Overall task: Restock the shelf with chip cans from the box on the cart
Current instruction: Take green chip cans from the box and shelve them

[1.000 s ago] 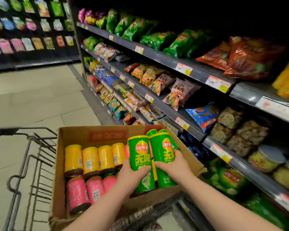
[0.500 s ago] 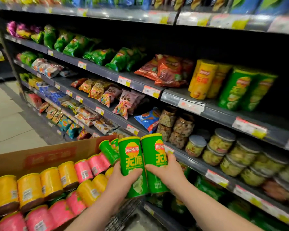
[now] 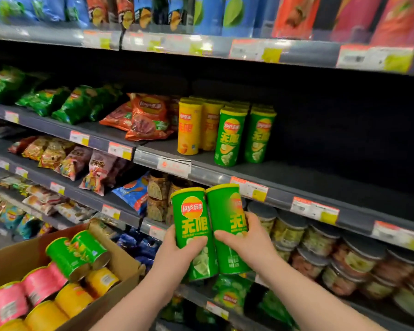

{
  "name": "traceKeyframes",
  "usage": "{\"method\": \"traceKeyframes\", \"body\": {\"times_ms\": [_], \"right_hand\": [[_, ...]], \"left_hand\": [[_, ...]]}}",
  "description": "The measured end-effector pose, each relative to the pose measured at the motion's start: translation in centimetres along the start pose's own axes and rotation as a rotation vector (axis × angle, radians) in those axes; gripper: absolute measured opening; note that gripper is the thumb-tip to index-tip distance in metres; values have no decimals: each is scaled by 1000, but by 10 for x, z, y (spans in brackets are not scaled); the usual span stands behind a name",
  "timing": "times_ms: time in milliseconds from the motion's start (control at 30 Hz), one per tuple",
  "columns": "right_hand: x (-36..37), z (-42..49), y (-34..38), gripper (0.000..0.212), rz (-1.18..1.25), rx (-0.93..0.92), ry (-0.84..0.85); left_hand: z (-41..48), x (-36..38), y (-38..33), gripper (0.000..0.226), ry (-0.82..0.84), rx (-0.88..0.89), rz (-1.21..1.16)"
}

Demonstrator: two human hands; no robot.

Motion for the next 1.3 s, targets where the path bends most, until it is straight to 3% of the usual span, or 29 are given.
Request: {"method": "traceKeyframes", "body": {"times_ms": [67,433,700,967,1300], "right_hand": [[-27,8,-1,57,6,-28,-22],[-137,59,24,72,-18,-201,-94],[-152,97,54,55,43,-286,-140],[-143,136,59,75,-19,-180,-213],[-120,174,53,101,-106,-57,-159]], "left_hand": [[8,24,-12,26,-10,38,3],[44,99,-47,28,-41,139,-62],[59,96,-66,31,-96,201,-19],[87,81,-82,38,-61,221,-43],[119,63,-91,37,-24,232,-54]]}}
Point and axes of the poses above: each hand's wrist, its own z-axis towards the middle knuckle, its own x-axis out of the palm, y = z × x, the point moved 4 cm from there along z, towards the middle knuckle, and after that the axes turned 7 degrees about y, right-handed, at the moved point
